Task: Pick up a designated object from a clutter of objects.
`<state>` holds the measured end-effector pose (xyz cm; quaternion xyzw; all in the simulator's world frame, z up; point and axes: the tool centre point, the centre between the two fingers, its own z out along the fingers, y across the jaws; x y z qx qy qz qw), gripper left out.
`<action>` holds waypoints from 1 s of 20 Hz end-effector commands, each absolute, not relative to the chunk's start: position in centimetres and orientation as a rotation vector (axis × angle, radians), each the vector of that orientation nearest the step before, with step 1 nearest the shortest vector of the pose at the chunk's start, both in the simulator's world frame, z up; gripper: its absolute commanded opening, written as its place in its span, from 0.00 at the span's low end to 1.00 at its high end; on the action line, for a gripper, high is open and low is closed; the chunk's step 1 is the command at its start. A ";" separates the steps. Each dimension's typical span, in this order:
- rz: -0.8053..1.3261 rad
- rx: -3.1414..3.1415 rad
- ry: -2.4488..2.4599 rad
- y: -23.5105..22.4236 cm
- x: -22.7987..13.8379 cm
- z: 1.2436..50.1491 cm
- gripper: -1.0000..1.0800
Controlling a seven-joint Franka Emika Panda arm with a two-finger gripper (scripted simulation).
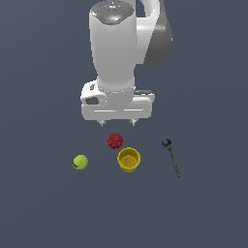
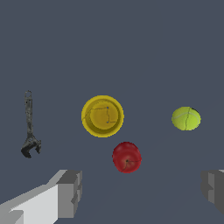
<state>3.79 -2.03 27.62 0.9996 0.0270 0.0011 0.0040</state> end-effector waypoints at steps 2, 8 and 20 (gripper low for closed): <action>0.002 3.134 0.101 -4.5 5.1 25.2 0.96; 0.001 3.137 0.140 -10.2 7.1 19.7 0.96; 0.000 3.136 0.195 -18.9 7.8 10.9 0.96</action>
